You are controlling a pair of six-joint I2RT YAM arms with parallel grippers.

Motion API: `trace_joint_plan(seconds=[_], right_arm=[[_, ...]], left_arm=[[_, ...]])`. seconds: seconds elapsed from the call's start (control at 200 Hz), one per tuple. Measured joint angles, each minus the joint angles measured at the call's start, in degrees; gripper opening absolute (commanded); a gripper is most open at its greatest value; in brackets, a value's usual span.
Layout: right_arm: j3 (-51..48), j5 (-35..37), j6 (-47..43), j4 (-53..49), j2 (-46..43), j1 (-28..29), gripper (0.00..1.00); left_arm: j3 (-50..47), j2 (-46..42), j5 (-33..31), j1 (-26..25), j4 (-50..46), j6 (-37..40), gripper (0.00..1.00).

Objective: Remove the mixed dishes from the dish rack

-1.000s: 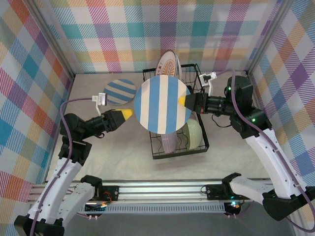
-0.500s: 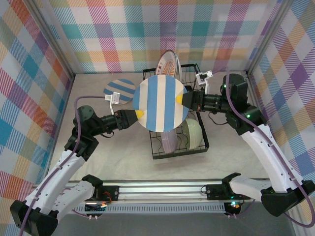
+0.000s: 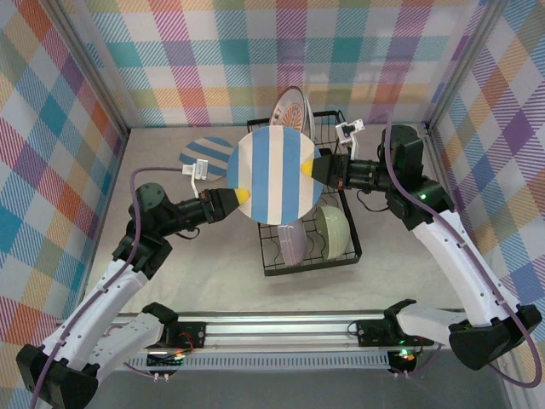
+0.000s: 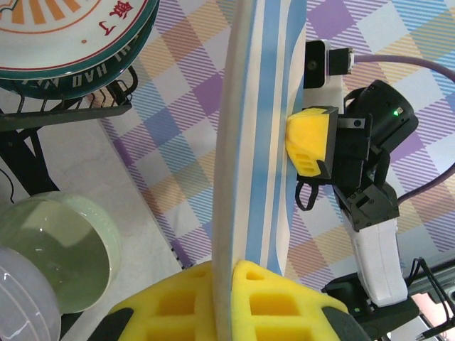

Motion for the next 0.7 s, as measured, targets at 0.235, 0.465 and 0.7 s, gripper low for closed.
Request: trace_joint_plan(seconds=[0.235, 0.465, 0.7], right_arm=[[-0.8, -0.2, 1.1, 0.9, 0.1, 0.0, 0.61], [-2.9, 1.5, 0.8, 0.9, -2.5, -0.8, 0.99], [-5.1, 6.4, -2.4, 0.1, -9.0, -1.6, 0.99]], left_arm=[[-0.1, -0.2, -1.7, -0.1, 0.3, -0.3, 0.00], [-0.9, -0.1, -3.9, -0.1, 2.1, -2.5, 0.00], [-0.3, -0.1, -8.0, -0.1, 3.3, -4.1, 0.00]])
